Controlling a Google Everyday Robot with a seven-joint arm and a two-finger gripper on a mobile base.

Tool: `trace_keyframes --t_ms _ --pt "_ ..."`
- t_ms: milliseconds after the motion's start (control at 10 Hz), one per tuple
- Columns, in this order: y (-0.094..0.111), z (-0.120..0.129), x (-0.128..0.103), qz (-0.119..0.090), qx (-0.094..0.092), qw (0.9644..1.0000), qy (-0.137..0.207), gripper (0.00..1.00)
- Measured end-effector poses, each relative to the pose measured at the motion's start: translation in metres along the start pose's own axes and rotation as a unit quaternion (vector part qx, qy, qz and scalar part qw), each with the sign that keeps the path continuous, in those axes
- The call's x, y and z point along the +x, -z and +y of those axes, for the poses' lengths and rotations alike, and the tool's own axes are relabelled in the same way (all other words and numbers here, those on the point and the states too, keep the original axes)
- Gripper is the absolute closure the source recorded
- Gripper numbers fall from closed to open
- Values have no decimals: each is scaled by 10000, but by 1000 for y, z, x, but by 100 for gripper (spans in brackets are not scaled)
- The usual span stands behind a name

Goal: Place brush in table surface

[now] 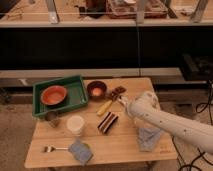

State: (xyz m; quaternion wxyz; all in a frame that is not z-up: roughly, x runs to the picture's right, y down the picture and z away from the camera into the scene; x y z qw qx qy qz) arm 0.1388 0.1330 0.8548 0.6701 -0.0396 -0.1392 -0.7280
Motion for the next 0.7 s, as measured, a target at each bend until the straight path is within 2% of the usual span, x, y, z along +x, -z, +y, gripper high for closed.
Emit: trace_keyframes --t_ms 100,300,700 --pt "0 2 -1 -6 -32 10000 -54 20" --pt "2 3 -1 45 -79 9999 -115 20" --pt "4 1 2 136 -16 9998 -131 20"
